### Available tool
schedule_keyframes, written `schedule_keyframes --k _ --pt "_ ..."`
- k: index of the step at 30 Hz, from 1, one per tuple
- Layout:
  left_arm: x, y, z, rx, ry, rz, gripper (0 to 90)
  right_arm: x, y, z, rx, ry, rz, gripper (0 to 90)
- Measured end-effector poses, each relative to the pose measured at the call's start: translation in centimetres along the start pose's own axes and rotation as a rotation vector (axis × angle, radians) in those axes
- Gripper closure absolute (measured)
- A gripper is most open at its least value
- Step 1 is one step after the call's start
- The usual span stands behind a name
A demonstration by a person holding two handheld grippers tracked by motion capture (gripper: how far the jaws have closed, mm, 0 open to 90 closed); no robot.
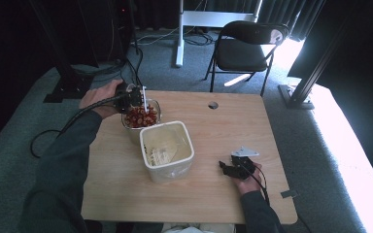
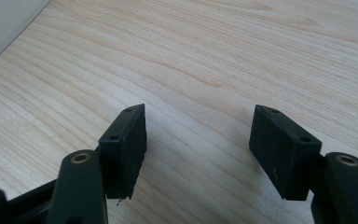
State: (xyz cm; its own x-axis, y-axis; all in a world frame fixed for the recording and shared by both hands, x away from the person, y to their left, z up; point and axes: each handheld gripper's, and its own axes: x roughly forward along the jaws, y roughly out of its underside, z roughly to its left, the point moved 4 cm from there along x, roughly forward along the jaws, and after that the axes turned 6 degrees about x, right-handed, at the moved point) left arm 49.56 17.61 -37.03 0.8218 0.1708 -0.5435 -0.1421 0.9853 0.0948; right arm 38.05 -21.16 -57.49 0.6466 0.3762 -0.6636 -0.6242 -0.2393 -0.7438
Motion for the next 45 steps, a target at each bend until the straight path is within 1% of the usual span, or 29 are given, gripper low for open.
schedule_keyframes --k 6,8,9,10,14,18,21,23,24,27,28,30,34,37,39,42,43,45 --pt "-0.7 0.7 0.4 -0.176 0.053 -0.108 38.2 0.0 0.0 0.0 0.001 0.0 0.001 36.0" --pt "-0.9 0.9 0.6 -0.231 0.061 -0.147 38.2 0.0 0.0 0.0 0.001 0.0 0.0 36.0" --pt "-1.1 1.0 0.7 -0.253 0.069 -0.16 38.1 0.0 0.0 0.0 0.001 0.0 0.001 35.9" --pt "-1.2 1.0 0.7 -0.286 0.075 -0.186 38.1 0.0 0.0 0.0 0.001 0.0 0.001 36.0" --pt "-1.6 1.1 1.0 -0.364 0.105 -0.247 38.1 0.0 0.0 0.0 0.001 0.0 0.001 35.9" --pt "-1.9 0.9 1.0 -0.414 0.131 -0.29 37.8 0.0 0.0 0.0 0.0 -0.002 0.001 35.8" --pt "-2.5 0.7 1.2 -0.466 0.159 -0.344 37.8 0.0 0.0 0.0 0.001 -0.002 0.001 35.9" --pt "-2.9 0.6 1.4 -0.51 0.187 -0.386 37.8 0.0 0.0 0.0 0.0 -0.002 0.002 35.8" --pt "-3.2 0.6 1.5 -0.536 0.198 -0.415 37.8 0.0 0.0 0.0 0.0 -0.002 0.002 35.8" --pt "-3.8 0.8 1.8 -0.633 0.255 -0.514 37.8 0.0 0.0 0.0 -0.002 -0.002 0.001 35.9" --pt "-4.0 0.9 1.8 -0.66 0.274 -0.54 37.8 0.0 0.0 0.0 -0.002 -0.002 0.001 35.9" --pt "-4.3 1.0 1.7 -0.698 0.305 -0.578 37.7 0.0 0.0 0.0 -0.002 -0.001 0.001 35.8" --pt "-5.1 1.0 1.6 -0.749 0.359 -0.644 37.5 0.0 0.0 0.0 -0.002 -0.002 0.001 35.8" --pt "-6.1 0.8 1.7 -0.776 0.395 -0.7 37.5 0.0 0.0 0.0 -0.002 -0.002 0.001 35.8" --pt "-6.7 0.5 1.6 -0.781 0.415 -0.729 37.4 0.0 0.0 0.0 -0.001 -0.002 0.001 35.8" --pt "-7.7 0.0 1.2 -0.777 0.44 -0.777 36.9 0.0 0.0 0.0 -0.001 -0.002 0.001 35.8" --pt "-7.9 -0.2 1.0 -0.786 0.454 -0.789 36.7 0.0 0.0 0.0 0.0 -0.002 0.001 35.9" --pt "-8.3 -0.5 0.4 -0.775 0.457 -0.79 36.1 0.0 0.0 0.0 -0.001 -0.002 0.001 35.8"
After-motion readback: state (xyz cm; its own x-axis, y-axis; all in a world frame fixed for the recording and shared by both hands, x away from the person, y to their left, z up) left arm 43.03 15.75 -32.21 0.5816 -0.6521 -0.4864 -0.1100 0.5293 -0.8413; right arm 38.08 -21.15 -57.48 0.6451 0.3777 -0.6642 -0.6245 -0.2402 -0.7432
